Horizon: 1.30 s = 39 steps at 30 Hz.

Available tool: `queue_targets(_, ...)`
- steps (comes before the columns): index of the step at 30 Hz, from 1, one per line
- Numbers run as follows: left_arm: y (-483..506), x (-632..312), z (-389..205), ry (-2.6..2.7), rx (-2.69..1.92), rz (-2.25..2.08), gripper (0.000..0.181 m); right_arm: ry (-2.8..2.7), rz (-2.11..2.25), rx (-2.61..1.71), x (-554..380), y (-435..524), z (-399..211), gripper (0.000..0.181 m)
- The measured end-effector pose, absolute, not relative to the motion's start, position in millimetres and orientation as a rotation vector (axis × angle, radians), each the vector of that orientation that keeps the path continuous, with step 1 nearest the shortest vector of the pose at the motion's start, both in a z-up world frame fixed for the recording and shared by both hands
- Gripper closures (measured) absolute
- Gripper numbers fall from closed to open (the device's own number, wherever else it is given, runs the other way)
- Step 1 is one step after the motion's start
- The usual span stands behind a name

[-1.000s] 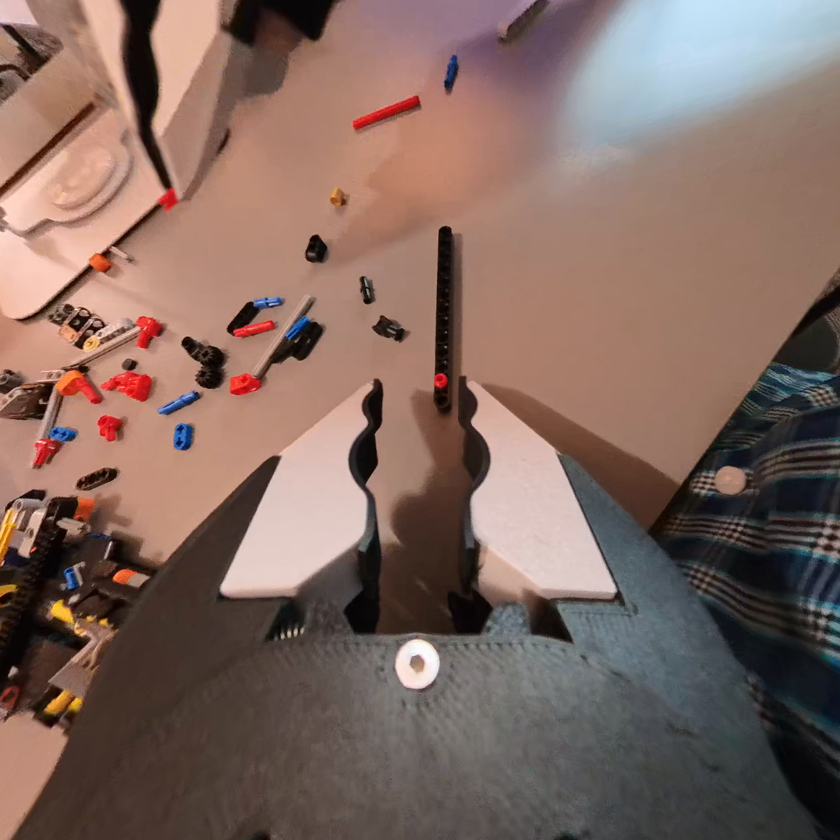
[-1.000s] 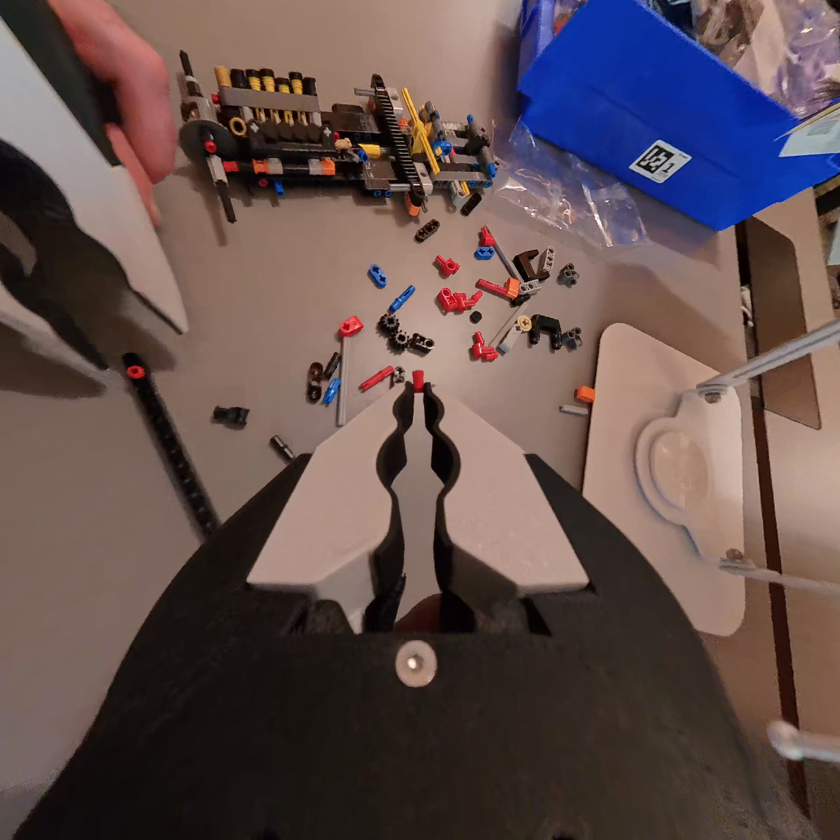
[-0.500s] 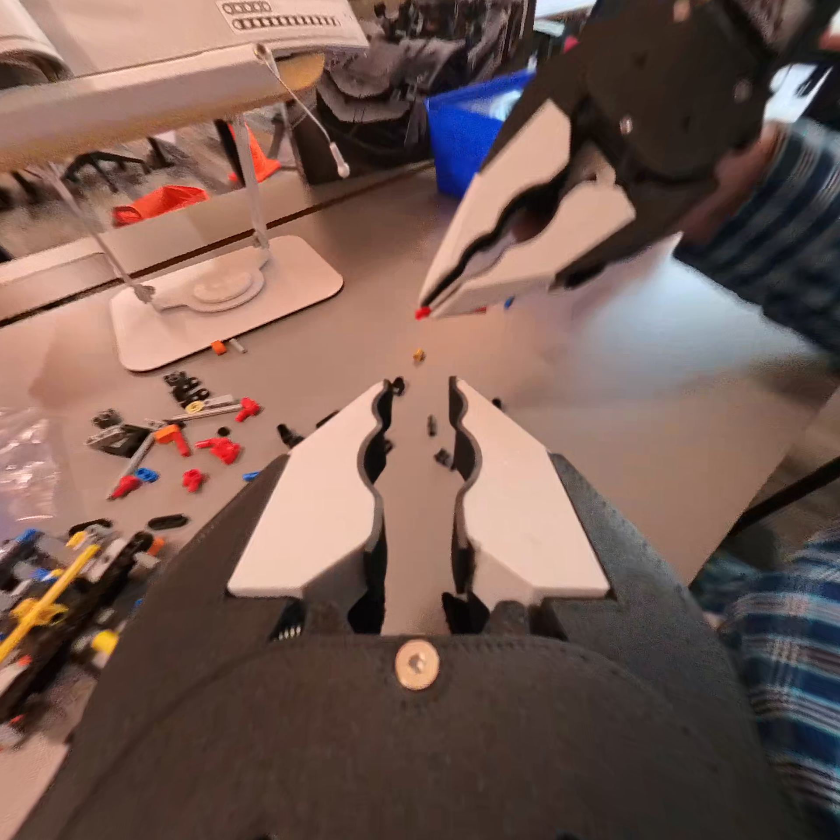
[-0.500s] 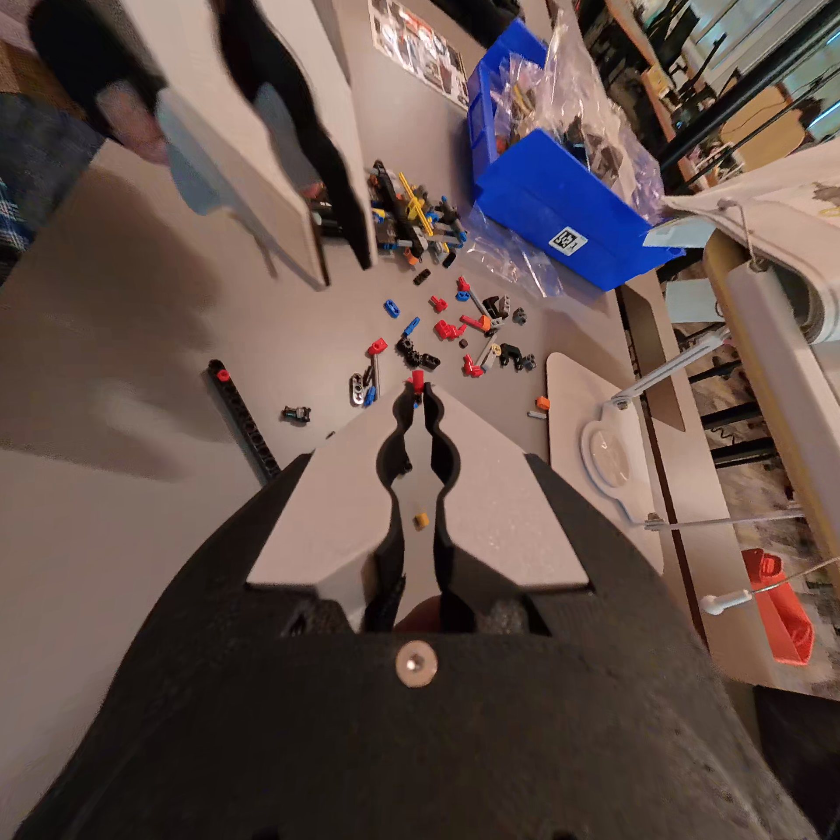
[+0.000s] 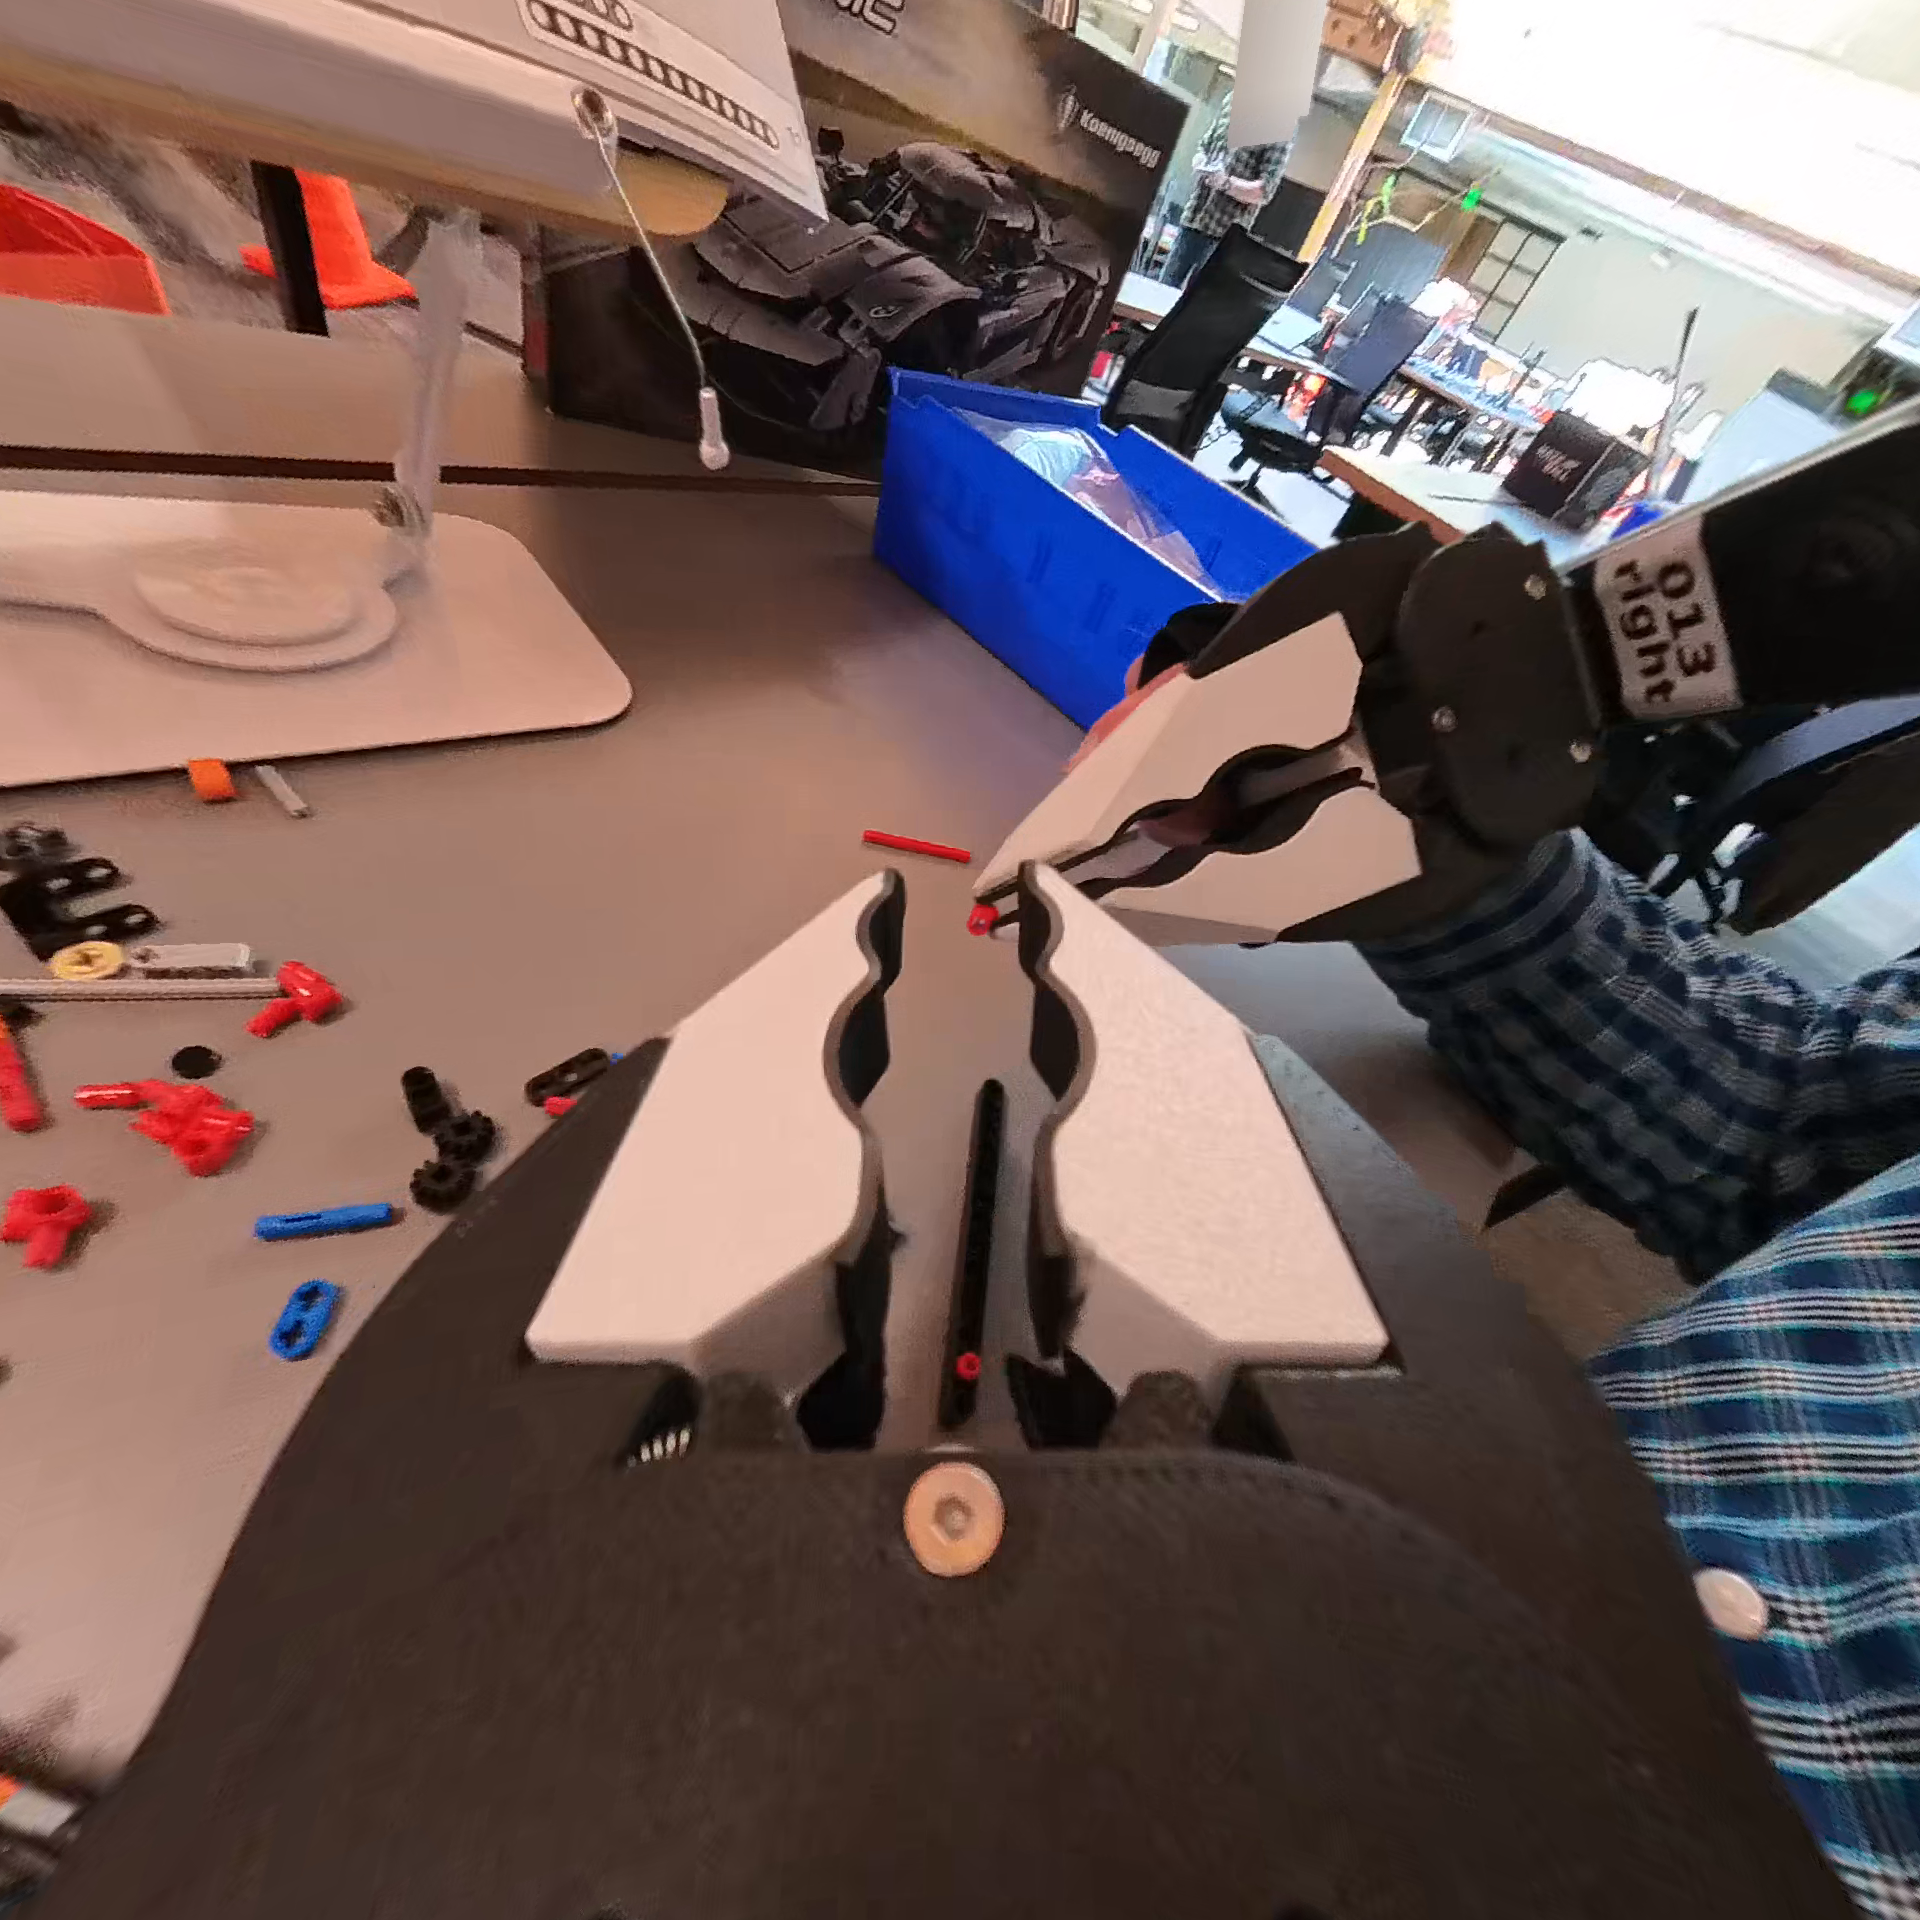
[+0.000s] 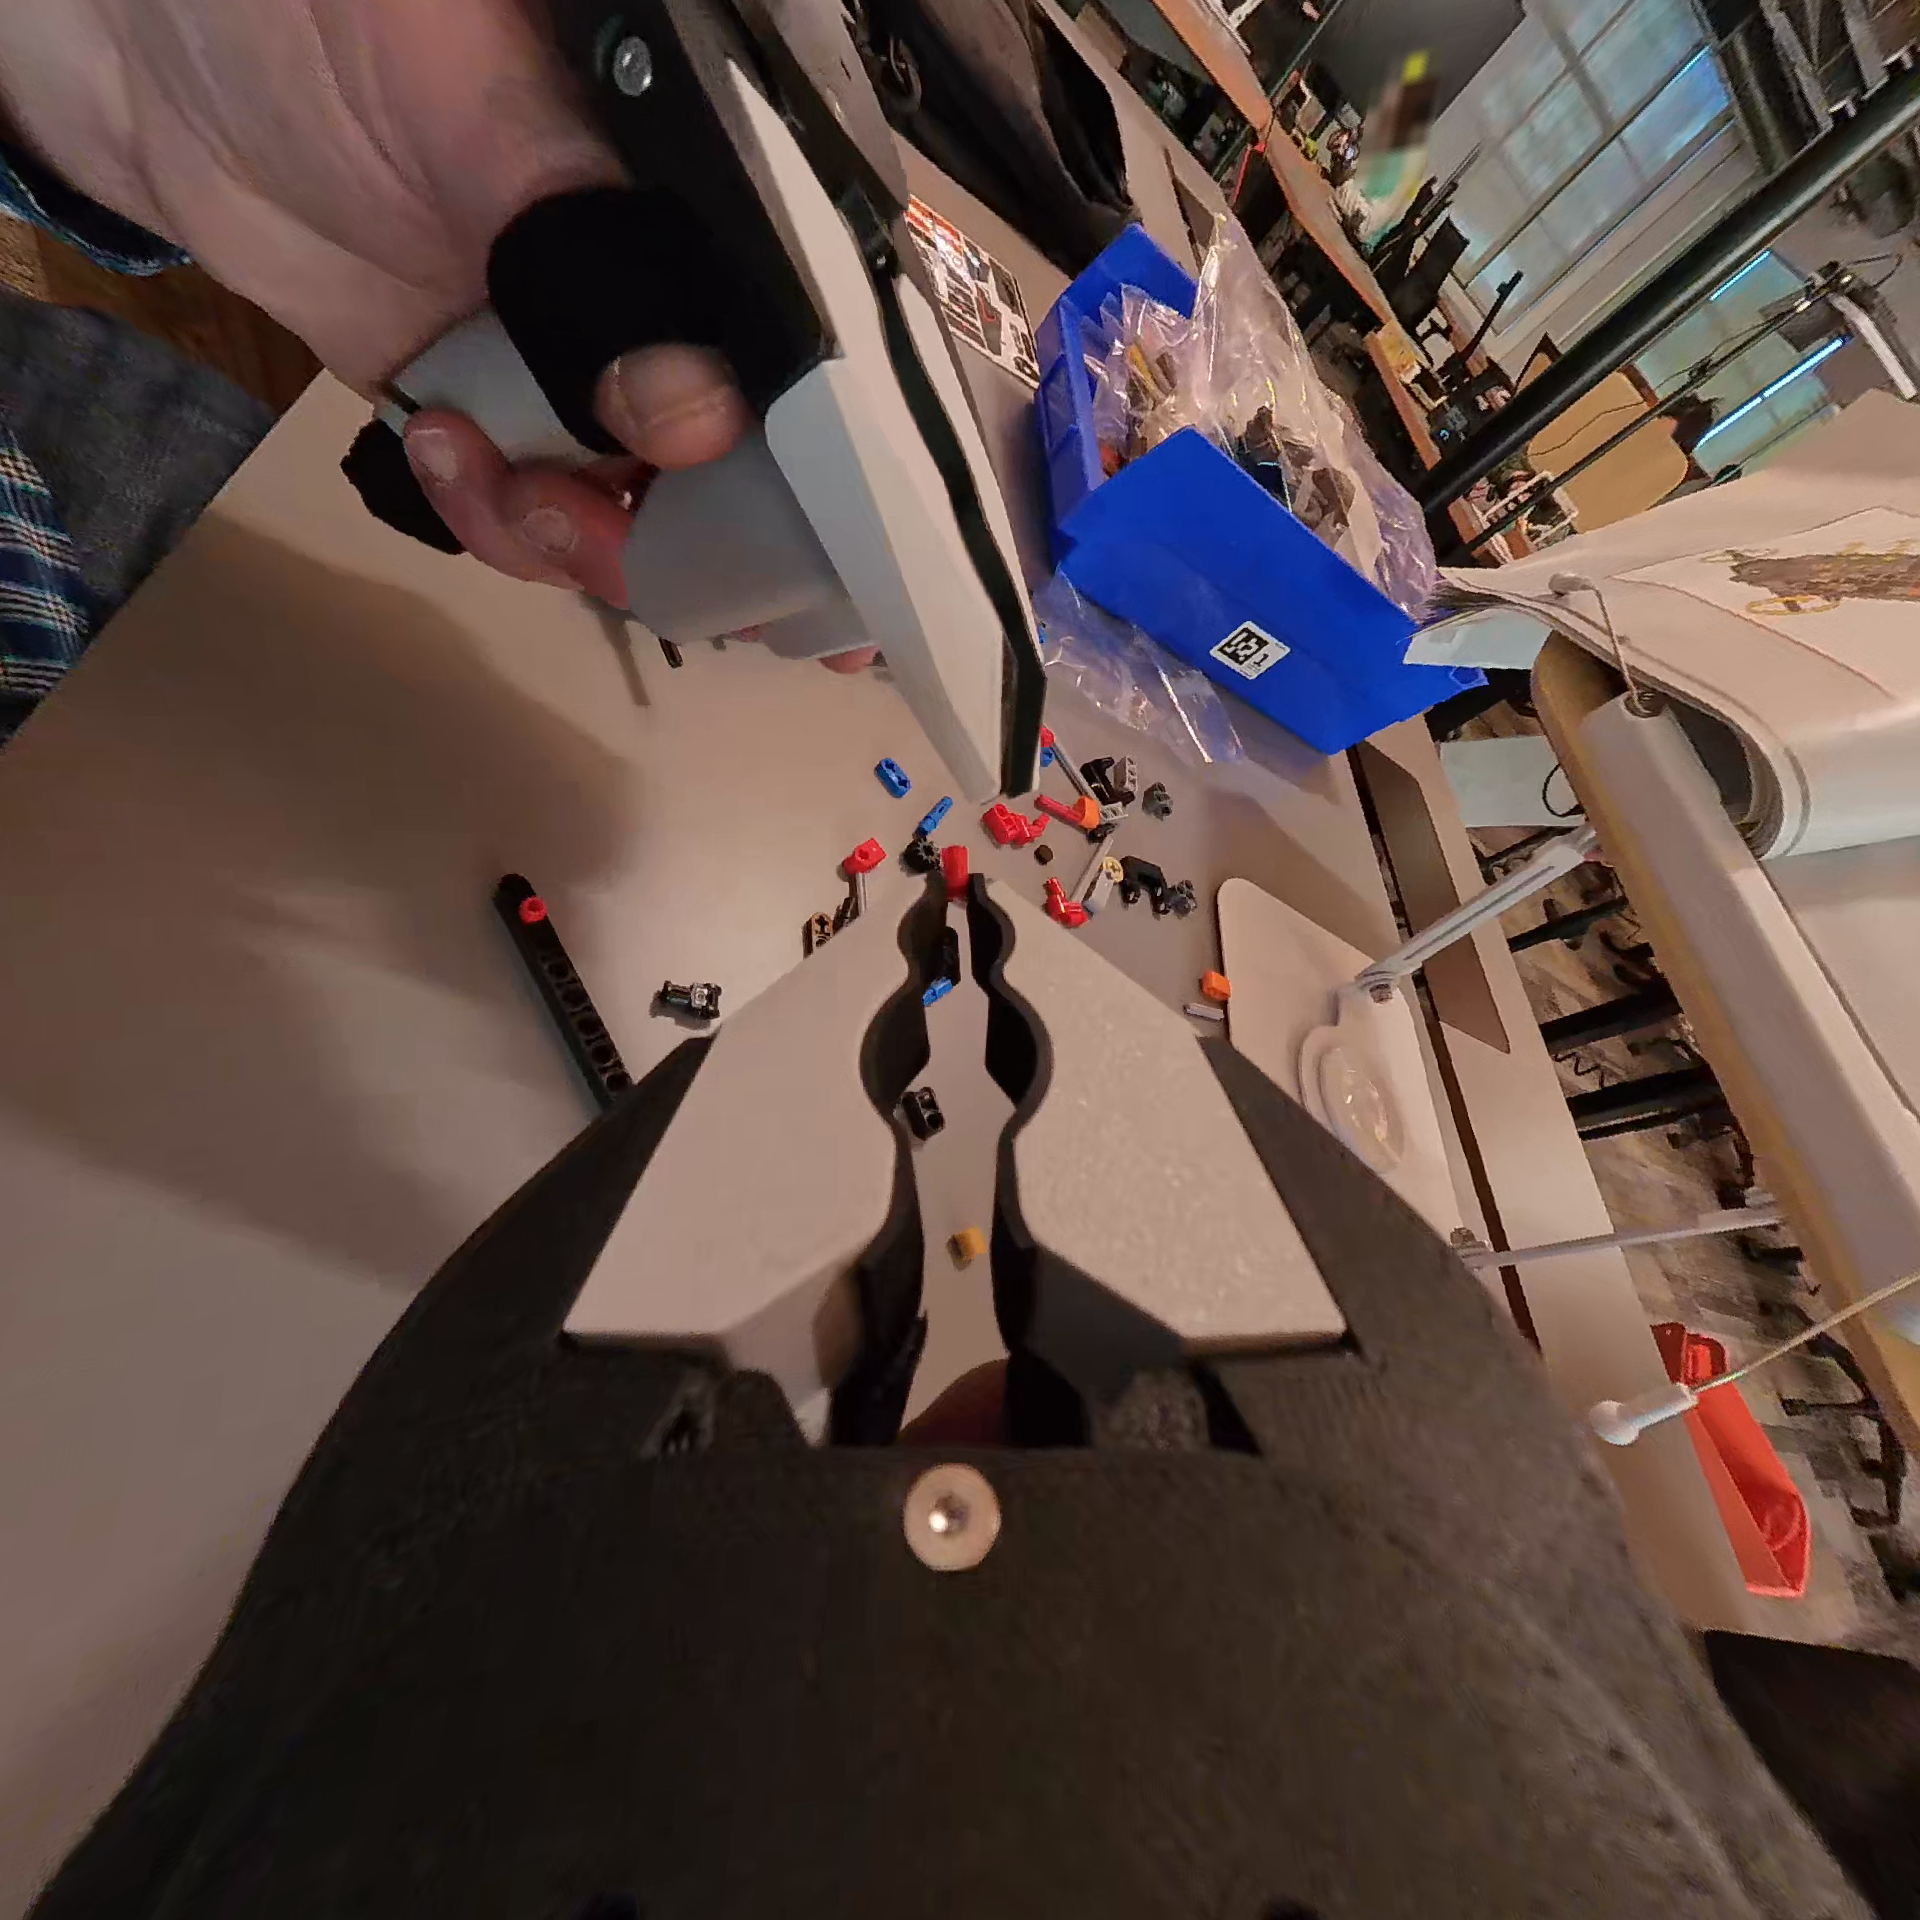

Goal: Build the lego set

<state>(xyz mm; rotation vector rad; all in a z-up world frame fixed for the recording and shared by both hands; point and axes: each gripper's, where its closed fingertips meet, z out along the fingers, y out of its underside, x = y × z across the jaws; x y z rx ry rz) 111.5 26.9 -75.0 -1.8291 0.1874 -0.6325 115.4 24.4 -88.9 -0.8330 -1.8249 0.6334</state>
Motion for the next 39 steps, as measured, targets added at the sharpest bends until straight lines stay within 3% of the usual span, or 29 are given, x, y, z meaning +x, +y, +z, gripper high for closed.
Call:
queue_targets(24, 33, 121, -81, 0.161, -1.837, -0.738, 0.181, -1.811, 0.622, -0.802, 116, 22, -92, 0.180)
queue_targets(39, 33, 123, -80, 0.138, -1.837, -0.768, 0.177, -1.792, 0.631, -0.798, 119, 22, -87, 0.180)
